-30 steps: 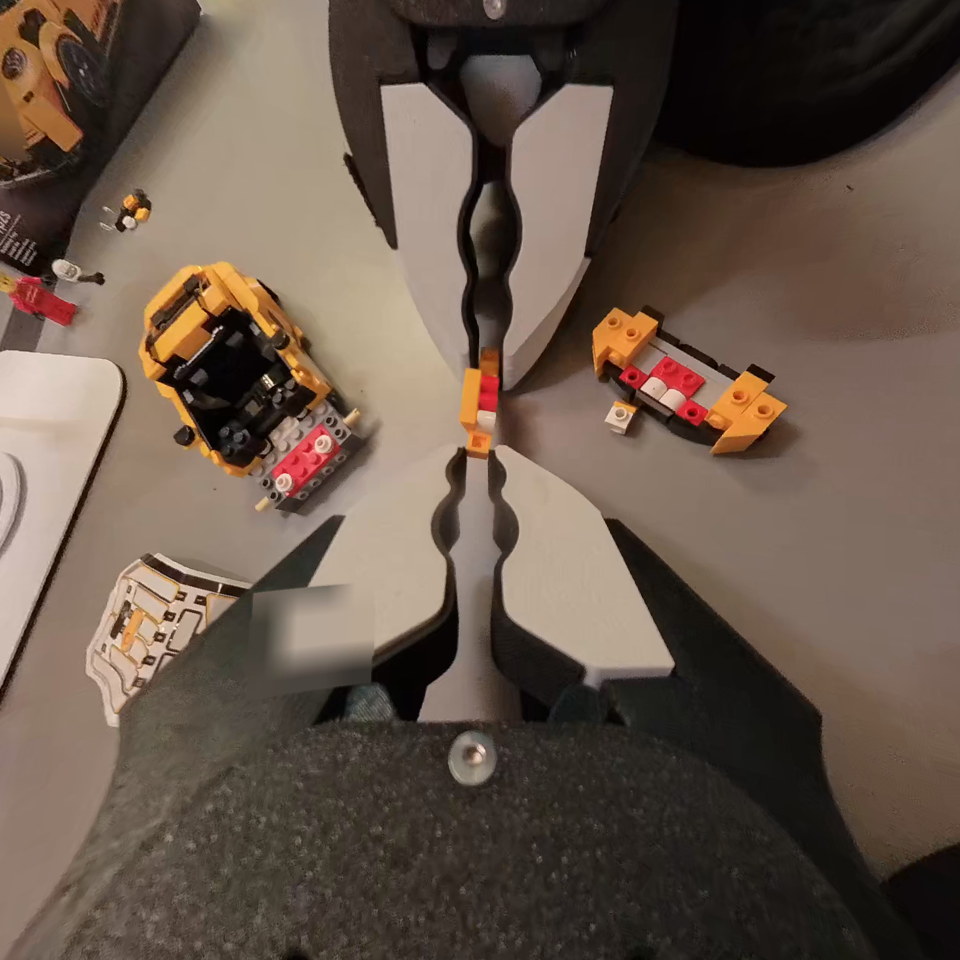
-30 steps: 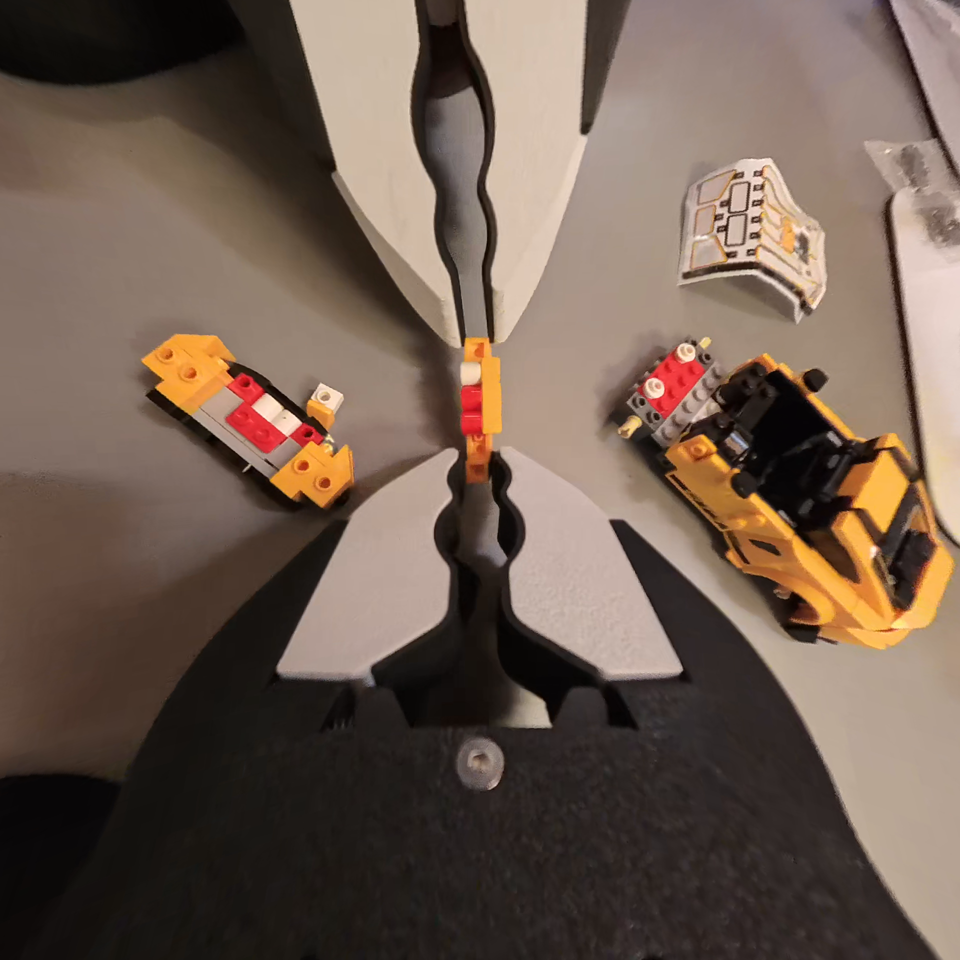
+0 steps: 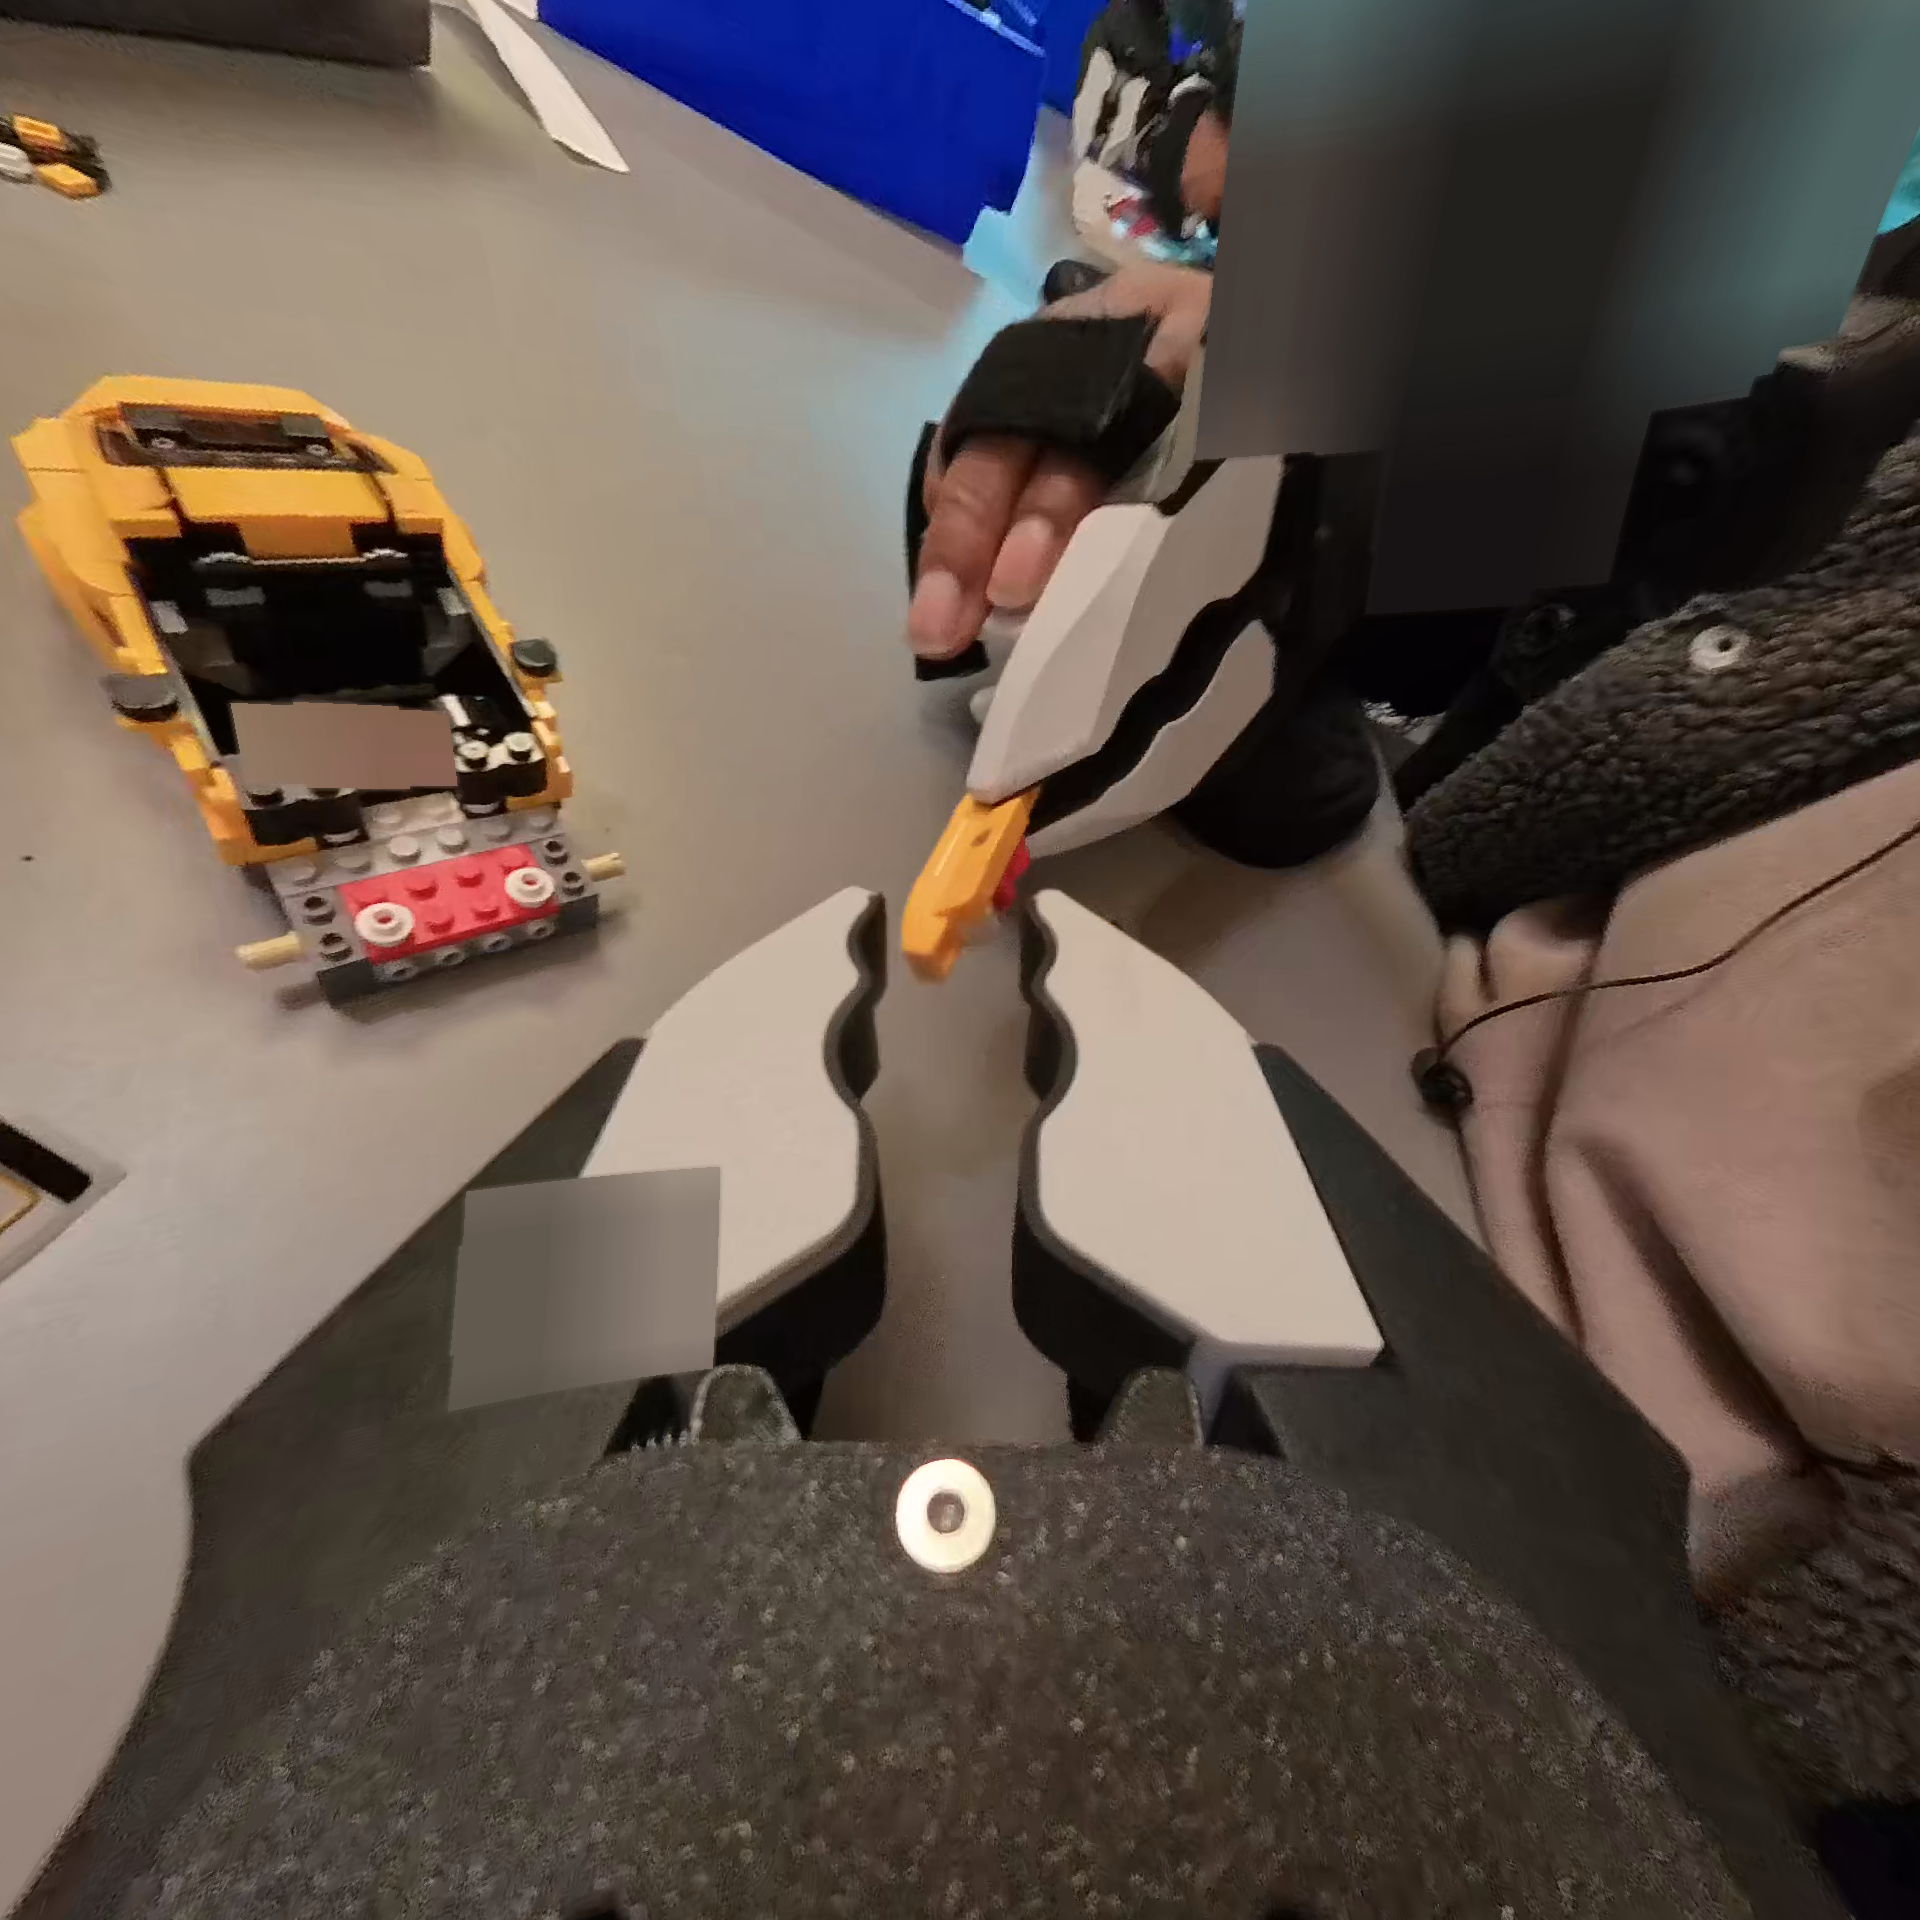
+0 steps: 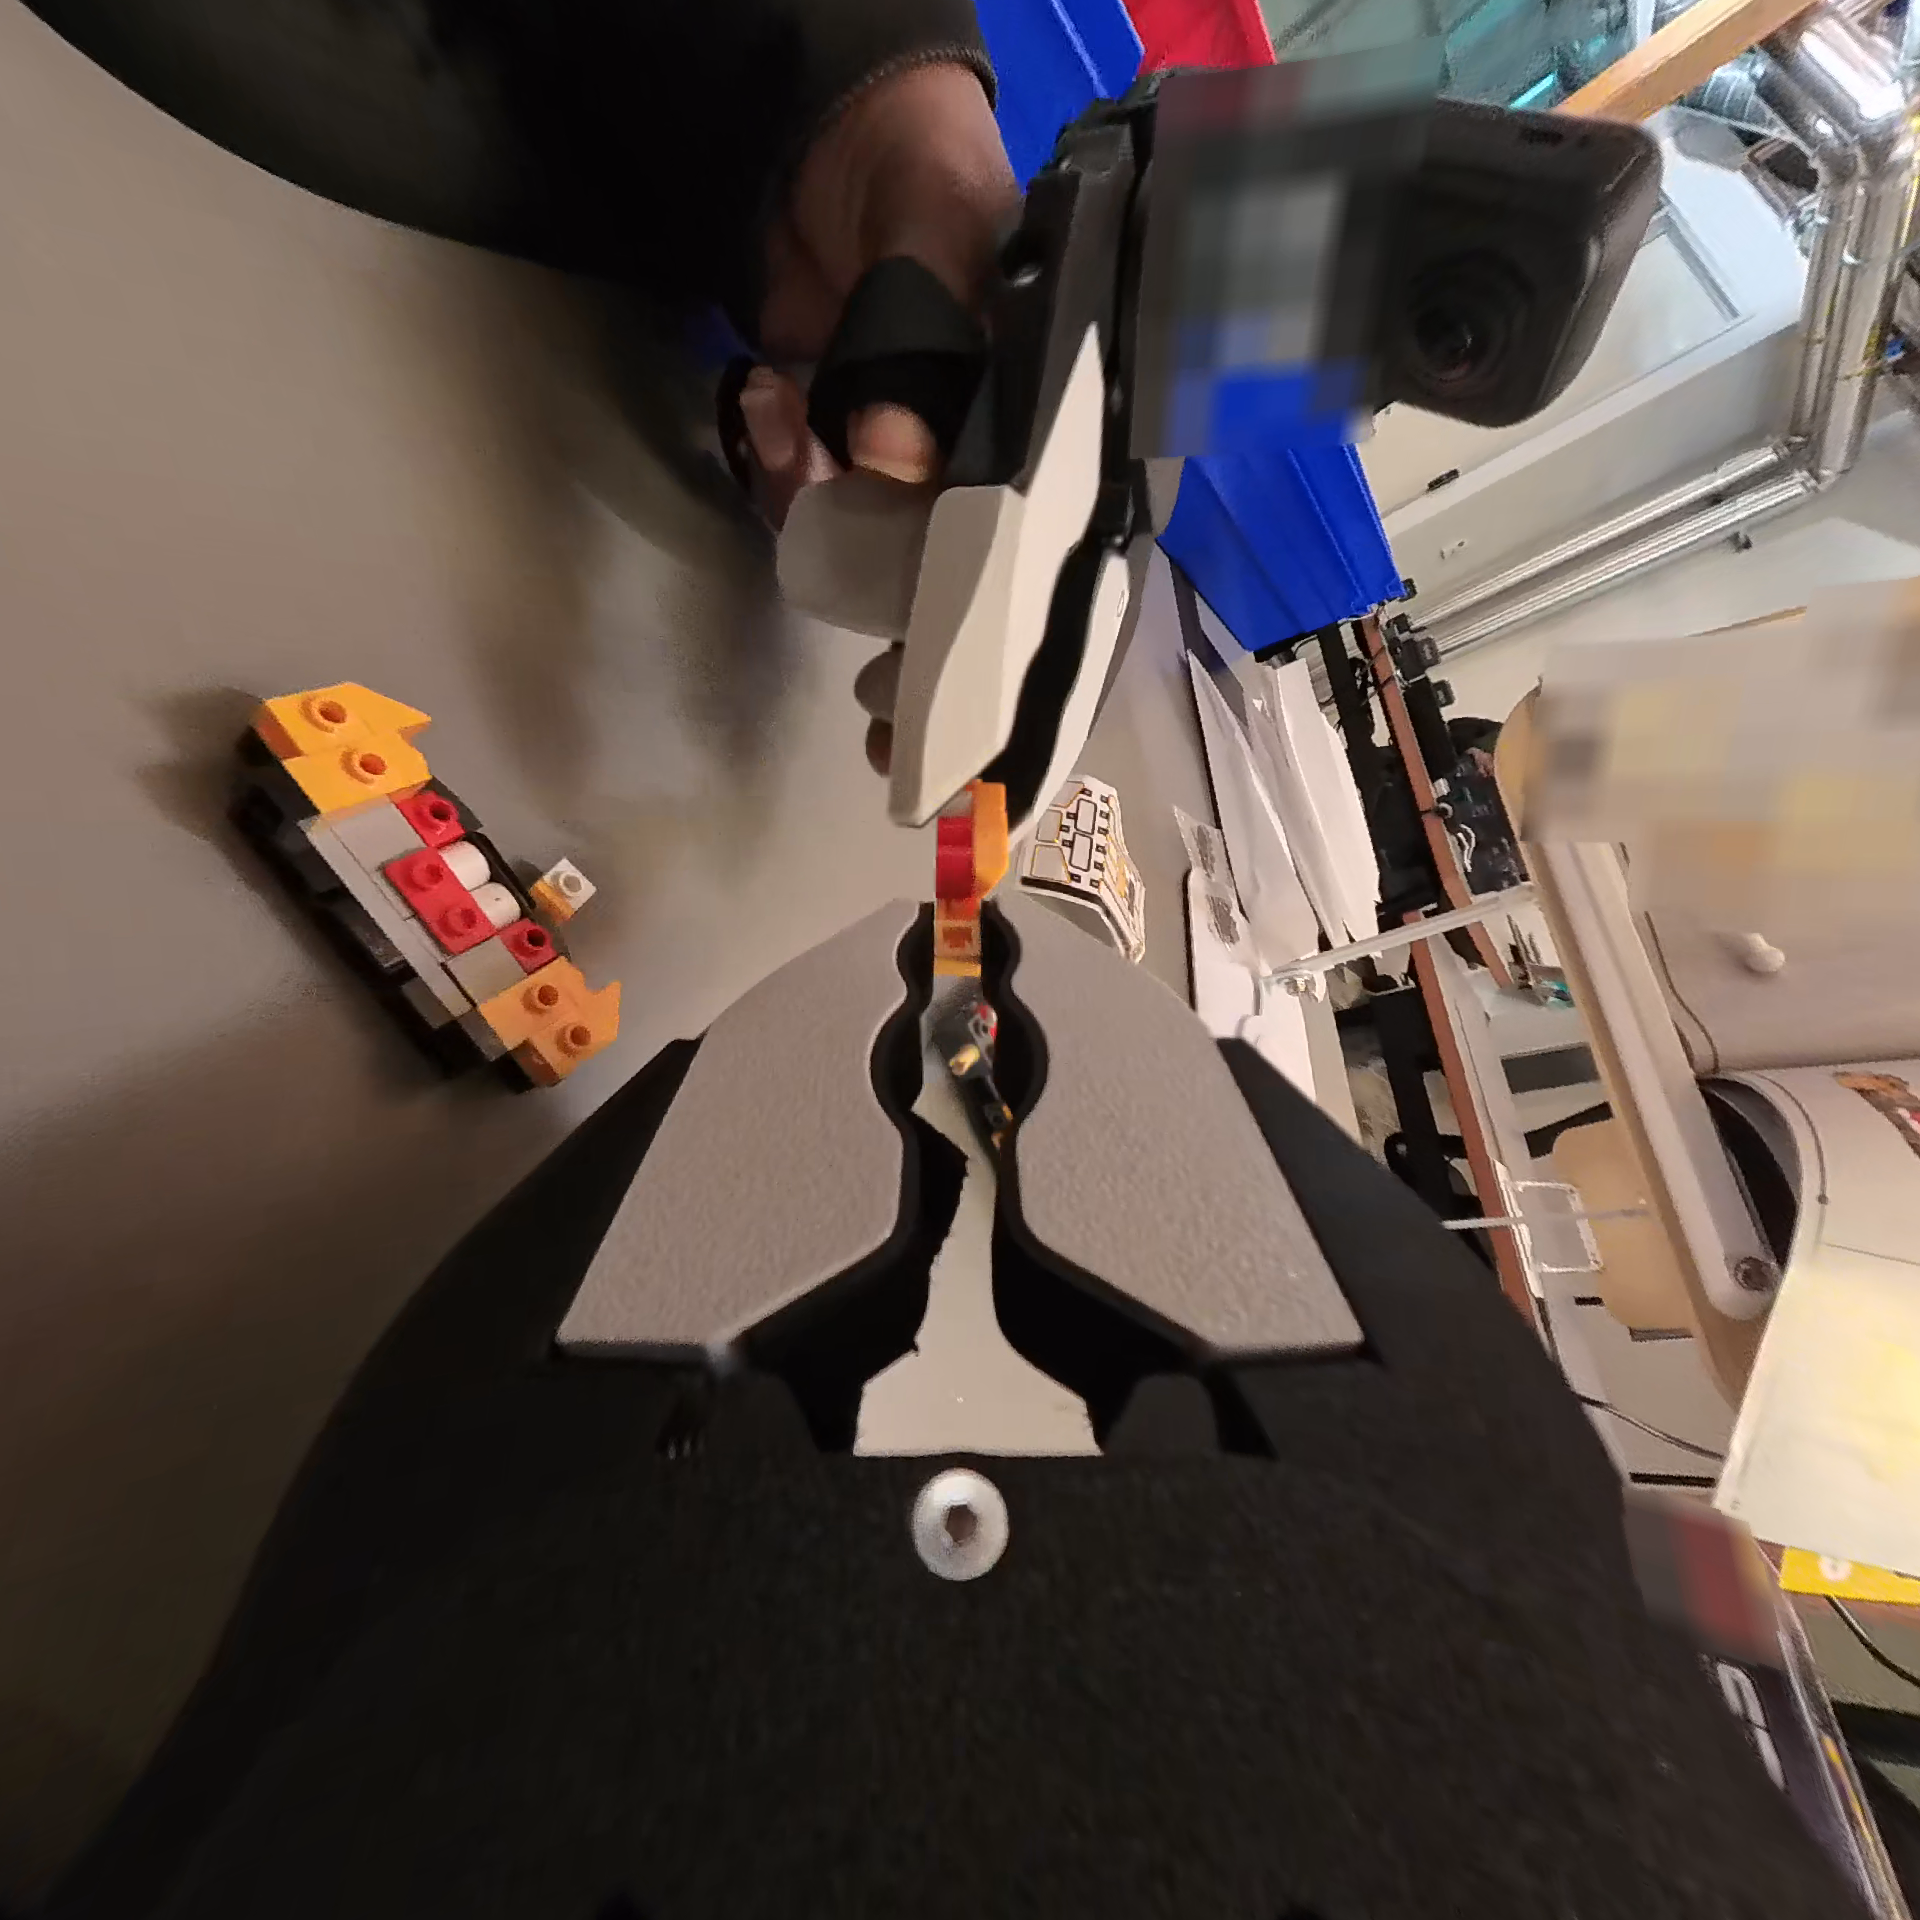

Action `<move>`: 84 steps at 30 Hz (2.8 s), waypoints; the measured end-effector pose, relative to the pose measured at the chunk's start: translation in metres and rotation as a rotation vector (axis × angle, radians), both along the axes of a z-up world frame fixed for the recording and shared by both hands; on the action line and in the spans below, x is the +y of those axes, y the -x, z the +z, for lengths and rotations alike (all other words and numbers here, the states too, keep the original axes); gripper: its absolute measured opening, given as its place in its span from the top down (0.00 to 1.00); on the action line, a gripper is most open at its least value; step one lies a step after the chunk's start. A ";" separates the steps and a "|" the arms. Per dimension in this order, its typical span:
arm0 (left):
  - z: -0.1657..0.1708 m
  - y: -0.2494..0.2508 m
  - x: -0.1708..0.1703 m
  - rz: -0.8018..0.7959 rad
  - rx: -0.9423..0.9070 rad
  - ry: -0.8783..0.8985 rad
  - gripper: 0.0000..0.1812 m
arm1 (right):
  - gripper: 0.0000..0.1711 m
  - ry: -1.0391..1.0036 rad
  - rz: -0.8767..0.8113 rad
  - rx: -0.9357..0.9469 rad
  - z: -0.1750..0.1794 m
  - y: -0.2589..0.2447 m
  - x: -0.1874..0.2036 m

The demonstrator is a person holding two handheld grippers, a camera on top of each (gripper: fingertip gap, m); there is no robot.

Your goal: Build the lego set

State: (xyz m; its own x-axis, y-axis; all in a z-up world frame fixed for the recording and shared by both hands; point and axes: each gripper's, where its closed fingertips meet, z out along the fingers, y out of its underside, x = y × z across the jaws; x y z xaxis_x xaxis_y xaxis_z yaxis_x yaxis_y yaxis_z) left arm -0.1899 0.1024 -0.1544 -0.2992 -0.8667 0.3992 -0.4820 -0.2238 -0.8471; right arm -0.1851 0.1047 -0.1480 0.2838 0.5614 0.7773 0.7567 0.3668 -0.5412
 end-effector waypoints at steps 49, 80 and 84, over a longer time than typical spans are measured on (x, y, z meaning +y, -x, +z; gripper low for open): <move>0.066 -0.003 -0.025 0.022 -0.385 -0.269 0.95 | 0.95 0.953 0.252 0.788 0.028 0.010 -0.026; 0.039 -0.003 -0.003 0.043 -0.186 -0.001 0.84 | 0.95 0.632 -0.047 0.508 0.004 -0.012 0.003; 0.026 -0.005 0.001 0.069 -0.121 -0.075 0.84 | 0.95 0.503 -0.128 0.286 -0.016 -0.016 0.008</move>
